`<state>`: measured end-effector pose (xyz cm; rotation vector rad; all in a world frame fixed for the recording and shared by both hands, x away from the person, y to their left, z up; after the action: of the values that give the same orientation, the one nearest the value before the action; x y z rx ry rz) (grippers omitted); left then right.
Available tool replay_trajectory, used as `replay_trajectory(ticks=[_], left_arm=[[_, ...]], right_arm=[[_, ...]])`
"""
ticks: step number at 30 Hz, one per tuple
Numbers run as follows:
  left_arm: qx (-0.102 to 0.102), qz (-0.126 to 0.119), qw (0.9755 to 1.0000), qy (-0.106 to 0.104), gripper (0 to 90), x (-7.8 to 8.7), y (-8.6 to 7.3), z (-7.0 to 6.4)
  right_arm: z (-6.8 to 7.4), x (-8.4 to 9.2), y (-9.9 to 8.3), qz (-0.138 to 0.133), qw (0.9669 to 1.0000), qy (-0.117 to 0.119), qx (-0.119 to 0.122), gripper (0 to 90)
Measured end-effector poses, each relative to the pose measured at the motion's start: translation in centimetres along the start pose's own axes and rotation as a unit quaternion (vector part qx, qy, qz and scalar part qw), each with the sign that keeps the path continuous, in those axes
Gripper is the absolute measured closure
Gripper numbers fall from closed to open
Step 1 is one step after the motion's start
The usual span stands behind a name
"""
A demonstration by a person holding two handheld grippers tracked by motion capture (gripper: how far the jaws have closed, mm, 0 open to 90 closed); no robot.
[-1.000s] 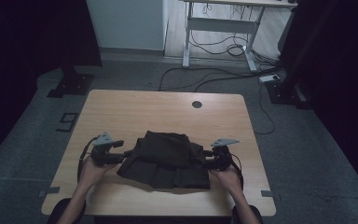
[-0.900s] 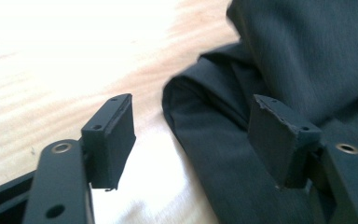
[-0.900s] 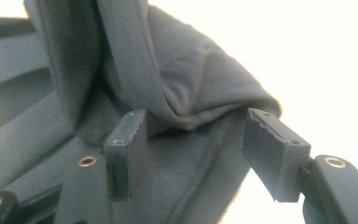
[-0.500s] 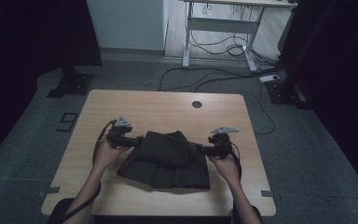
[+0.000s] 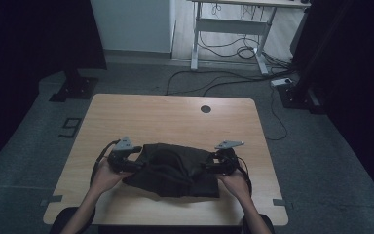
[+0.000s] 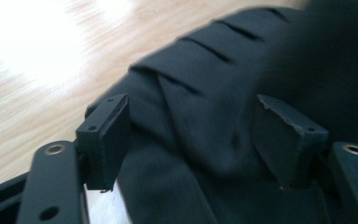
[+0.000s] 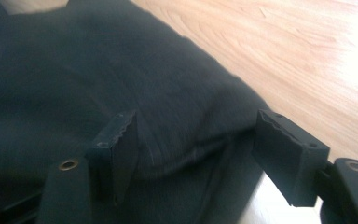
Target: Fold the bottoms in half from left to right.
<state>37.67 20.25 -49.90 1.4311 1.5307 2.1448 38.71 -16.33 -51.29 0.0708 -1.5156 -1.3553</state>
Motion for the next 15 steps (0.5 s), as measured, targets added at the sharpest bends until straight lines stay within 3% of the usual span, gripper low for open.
replay_trajectory(ticks=[3,6,11,15], left_arm=[[-0.007,-0.006,0.9997,0.023,28.1,1.3,0.4,0.7],[0.011,-0.014,0.9997,0.017,24.9,1.1,1.8,1.0],[-0.007,0.007,0.9999,0.009,18.5,-0.9,2.6,-1.9],[-0.006,0.046,0.9987,0.021,15.1,-1.9,0.7,-3.9]], right_arm=[[0.0,0.9,-0.2,-0.003,0.9999,-0.014,0.004,30.7],[0.3,1.3,0.6,-0.018,0.9997,-0.016,0.0,28.8],[2.7,0.3,1.2,-0.015,0.9998,-0.007,0.007,21.4],[4.5,-0.6,-0.3,0.015,0.9994,-0.02,0.024,17.1]])
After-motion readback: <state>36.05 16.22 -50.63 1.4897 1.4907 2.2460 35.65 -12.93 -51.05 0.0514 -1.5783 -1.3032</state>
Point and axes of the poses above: each handheld gripper's, and its own axes: x roughly backward along the jaws, y roughly out of its top, z roughly to its left, the point moved 2 cm from there along -x, roughly forward along the jaws, and after that the axes turned 5 degrees about y, right-handed, at the moved point
